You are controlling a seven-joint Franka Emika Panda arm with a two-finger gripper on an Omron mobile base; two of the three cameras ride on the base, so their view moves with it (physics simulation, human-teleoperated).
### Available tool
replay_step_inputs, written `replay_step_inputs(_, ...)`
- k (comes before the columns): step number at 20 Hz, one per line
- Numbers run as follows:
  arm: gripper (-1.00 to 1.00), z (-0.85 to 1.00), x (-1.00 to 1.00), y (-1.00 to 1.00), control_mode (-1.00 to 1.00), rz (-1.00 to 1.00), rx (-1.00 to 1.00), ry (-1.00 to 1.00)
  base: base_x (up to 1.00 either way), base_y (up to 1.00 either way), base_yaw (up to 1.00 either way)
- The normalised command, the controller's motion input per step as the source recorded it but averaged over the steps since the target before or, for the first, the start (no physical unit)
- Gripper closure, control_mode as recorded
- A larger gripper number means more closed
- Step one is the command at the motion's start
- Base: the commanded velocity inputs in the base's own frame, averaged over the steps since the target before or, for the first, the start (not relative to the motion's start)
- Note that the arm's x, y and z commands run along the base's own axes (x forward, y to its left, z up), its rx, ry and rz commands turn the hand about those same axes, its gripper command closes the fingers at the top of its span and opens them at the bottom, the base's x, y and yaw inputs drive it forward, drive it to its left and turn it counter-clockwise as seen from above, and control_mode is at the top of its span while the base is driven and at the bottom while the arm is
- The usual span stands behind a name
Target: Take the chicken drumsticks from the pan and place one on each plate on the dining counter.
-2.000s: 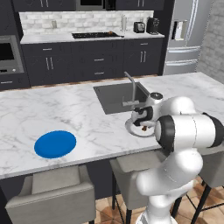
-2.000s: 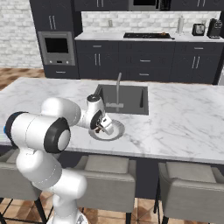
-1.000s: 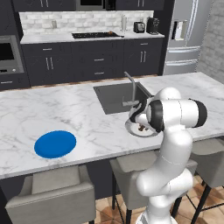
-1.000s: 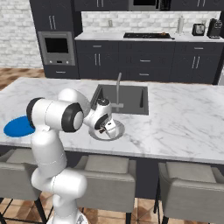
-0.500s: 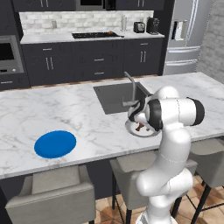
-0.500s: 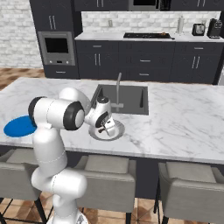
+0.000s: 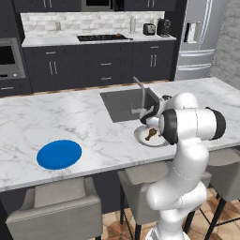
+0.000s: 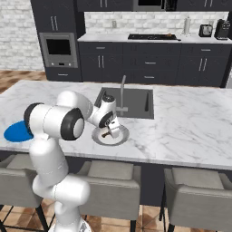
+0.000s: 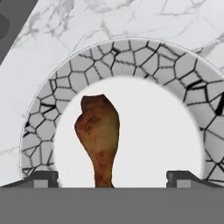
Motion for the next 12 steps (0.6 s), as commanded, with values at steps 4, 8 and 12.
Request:
replay_step_inputs(4, -1.00, 0.45, -0.50, -0.13, -1.00, 0.00, 0.00, 0.00, 0.00, 0.00, 0.00)
replay_step_inputs(8, -1.00, 0.42, -0.61, -0.02, -1.00, 0.00, -0.05, 0.00, 0.00, 0.00, 0.00)
replay_step_inputs(12, -1.00, 0.45, -0.73, 0.00, -1.00, 0.02, -0.08, 0.00, 0.00, 0.00, 0.00)
